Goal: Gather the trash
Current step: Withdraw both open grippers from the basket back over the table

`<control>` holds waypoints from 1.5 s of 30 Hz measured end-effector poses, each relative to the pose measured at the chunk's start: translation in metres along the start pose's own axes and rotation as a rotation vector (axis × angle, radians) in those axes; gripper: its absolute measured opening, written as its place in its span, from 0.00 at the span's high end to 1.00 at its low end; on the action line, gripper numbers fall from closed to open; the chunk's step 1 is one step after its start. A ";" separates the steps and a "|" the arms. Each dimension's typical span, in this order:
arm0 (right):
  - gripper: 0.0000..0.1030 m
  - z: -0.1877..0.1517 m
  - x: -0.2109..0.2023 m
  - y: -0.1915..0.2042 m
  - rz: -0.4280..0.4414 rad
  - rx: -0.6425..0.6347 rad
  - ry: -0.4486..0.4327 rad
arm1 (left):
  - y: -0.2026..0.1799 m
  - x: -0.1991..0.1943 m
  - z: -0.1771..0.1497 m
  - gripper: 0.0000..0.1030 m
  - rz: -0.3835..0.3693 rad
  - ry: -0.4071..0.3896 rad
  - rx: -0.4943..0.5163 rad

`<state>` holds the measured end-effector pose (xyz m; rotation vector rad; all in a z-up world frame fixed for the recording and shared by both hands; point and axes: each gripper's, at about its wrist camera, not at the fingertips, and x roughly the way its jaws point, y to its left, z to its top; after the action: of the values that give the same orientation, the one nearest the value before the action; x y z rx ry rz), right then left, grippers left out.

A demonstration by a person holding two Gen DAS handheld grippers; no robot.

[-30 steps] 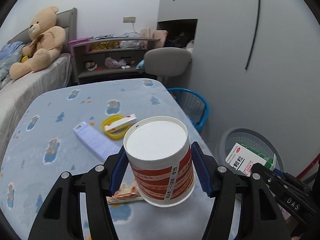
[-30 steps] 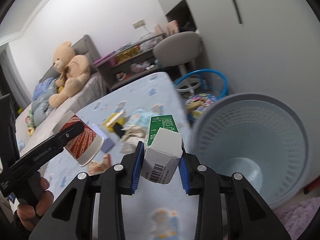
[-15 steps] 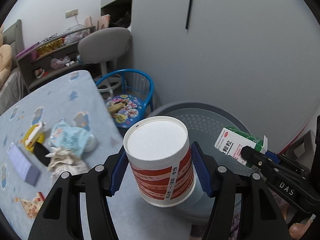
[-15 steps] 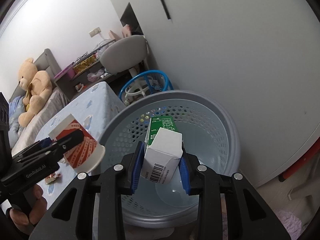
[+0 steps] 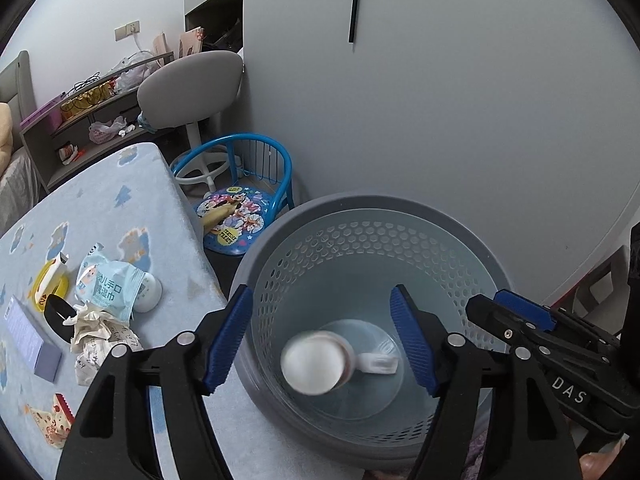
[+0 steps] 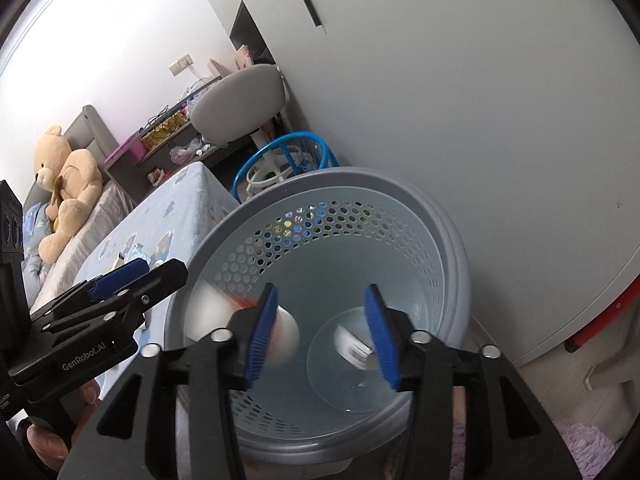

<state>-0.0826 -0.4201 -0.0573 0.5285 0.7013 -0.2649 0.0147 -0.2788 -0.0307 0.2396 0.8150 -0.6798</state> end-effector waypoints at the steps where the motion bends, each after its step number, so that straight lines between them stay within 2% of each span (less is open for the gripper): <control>1: 0.50 0.000 -0.001 -0.001 -0.001 0.003 -0.002 | -0.001 0.000 0.000 0.33 0.001 0.000 -0.001; 10: 0.49 0.000 -0.002 -0.002 -0.002 0.000 -0.001 | 0.002 -0.001 -0.003 0.33 0.020 0.011 -0.020; 28: 0.40 -0.007 -0.003 0.007 -0.015 -0.025 0.011 | 0.021 -0.021 -0.015 0.31 0.053 0.004 -0.066; 35: 0.36 -0.016 -0.007 0.023 -0.009 -0.046 0.015 | 0.047 -0.037 -0.027 0.30 0.088 -0.006 -0.104; 45: 0.35 -0.033 -0.009 0.073 0.076 -0.102 0.042 | 0.109 -0.070 -0.057 0.30 0.185 -0.020 -0.189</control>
<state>-0.0778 -0.3405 -0.0451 0.4634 0.7295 -0.1466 0.0164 -0.1379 -0.0228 0.1346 0.8210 -0.4284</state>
